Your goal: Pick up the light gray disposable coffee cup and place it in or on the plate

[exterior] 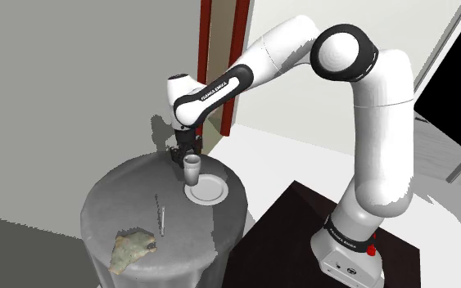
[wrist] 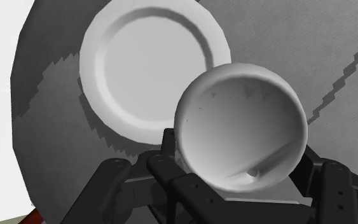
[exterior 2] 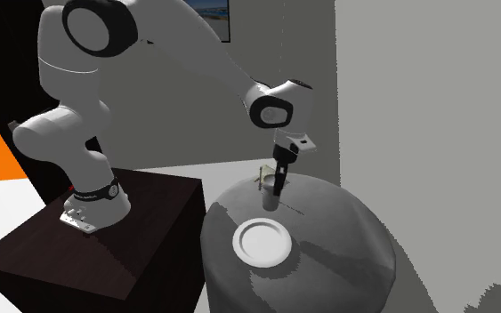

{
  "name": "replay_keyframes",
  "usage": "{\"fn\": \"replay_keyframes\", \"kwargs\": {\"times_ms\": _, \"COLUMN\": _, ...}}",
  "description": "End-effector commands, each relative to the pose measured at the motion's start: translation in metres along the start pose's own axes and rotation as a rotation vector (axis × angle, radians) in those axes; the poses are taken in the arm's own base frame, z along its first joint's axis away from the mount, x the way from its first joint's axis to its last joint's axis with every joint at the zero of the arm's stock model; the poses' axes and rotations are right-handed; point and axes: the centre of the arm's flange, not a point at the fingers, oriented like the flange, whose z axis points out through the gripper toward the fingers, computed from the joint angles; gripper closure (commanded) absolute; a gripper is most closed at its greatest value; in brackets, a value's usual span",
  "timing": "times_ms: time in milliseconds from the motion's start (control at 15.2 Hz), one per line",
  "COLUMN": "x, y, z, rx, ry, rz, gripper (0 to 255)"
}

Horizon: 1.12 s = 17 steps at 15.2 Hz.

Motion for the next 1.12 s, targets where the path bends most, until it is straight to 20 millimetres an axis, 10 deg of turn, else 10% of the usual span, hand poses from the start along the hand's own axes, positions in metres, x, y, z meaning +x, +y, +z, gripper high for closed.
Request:
{"fn": "replay_keyframes", "kwargs": {"times_ms": 0, "x": -0.007, "y": 0.026, "z": -0.002, "rx": 0.000, "ry": 0.000, "rz": -0.001, "gripper": 255}}
{"fn": "replay_keyframes", "kwargs": {"times_ms": 330, "x": -0.021, "y": 0.087, "z": -0.007, "rx": 0.000, "ry": 0.000, "rz": -0.001, "gripper": 255}}
{"fn": "replay_keyframes", "kwargs": {"times_ms": 1056, "x": -0.014, "y": 0.082, "z": 0.050, "rx": 0.000, "ry": 0.000, "rz": -0.001, "gripper": 255}}
